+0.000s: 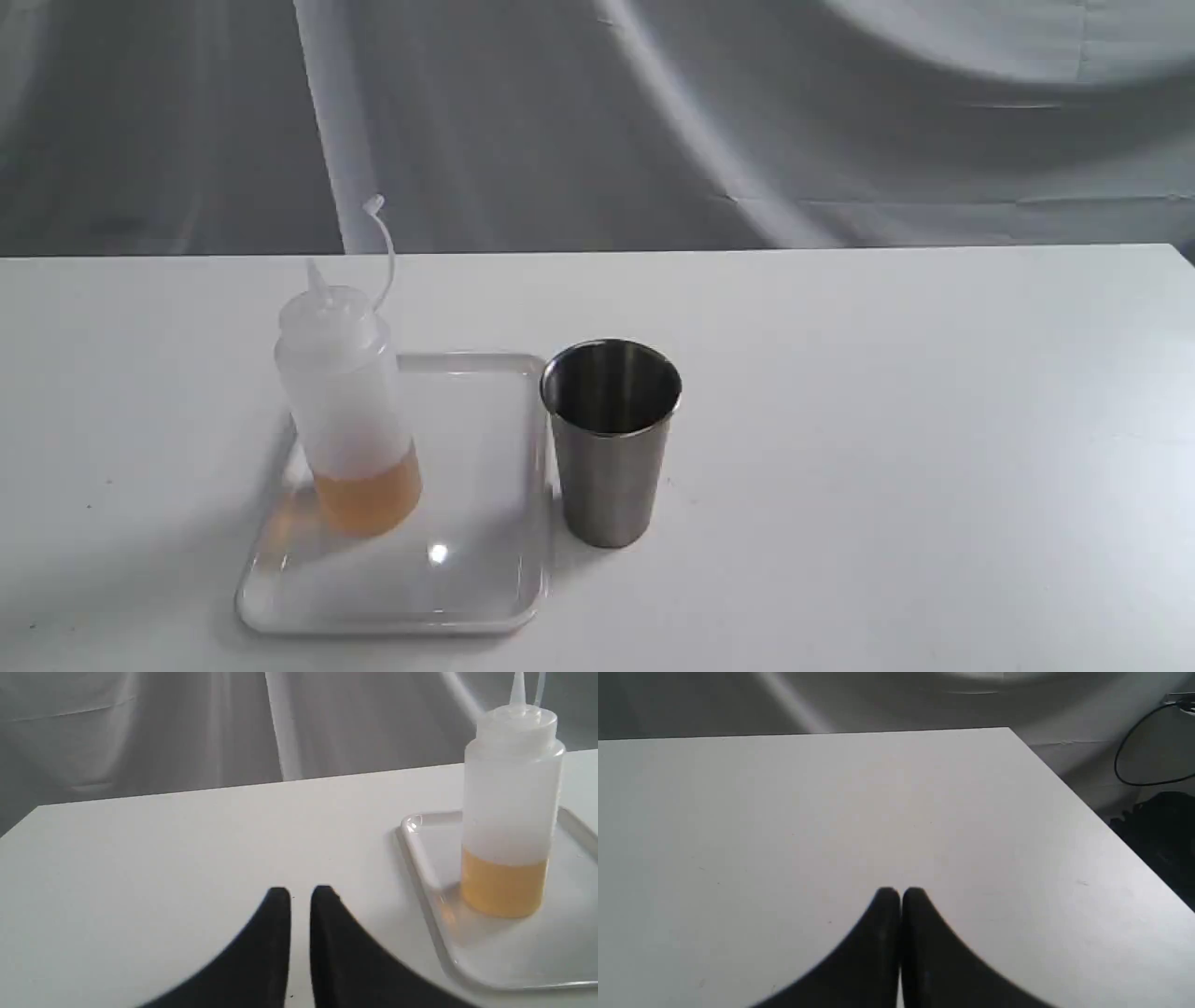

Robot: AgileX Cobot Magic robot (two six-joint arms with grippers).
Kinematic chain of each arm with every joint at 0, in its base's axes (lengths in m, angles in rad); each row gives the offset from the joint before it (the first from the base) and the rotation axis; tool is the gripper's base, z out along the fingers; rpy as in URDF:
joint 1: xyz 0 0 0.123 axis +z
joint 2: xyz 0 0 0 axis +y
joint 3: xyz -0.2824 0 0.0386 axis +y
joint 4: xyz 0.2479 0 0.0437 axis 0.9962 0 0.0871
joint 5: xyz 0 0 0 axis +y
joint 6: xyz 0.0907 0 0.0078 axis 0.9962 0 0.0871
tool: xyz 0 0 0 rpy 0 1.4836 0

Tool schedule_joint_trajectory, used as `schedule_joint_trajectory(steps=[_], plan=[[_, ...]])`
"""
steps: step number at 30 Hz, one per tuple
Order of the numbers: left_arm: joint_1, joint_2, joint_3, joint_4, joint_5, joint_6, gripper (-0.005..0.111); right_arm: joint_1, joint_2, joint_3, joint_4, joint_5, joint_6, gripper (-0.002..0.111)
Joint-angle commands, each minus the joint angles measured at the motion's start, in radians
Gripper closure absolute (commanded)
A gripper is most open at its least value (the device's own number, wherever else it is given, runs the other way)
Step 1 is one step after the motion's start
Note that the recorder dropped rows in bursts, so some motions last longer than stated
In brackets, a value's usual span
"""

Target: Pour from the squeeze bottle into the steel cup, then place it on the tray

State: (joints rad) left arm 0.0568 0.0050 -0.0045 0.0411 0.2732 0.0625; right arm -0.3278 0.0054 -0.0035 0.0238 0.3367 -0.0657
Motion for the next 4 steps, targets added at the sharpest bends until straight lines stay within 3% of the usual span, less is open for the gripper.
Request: schedule_joint_trajectory(steps=[1, 4], plan=[[0.001, -0.005, 0.004, 0.002, -0.007, -0.002, 0.098, -0.005, -0.005, 0.003, 0.006, -0.013, -0.005, 0.108], [0.001, -0.005, 0.004, 0.002, -0.007, -0.002, 0.098, -0.005, -0.005, 0.003, 0.006, -0.013, -0.005, 0.108]])
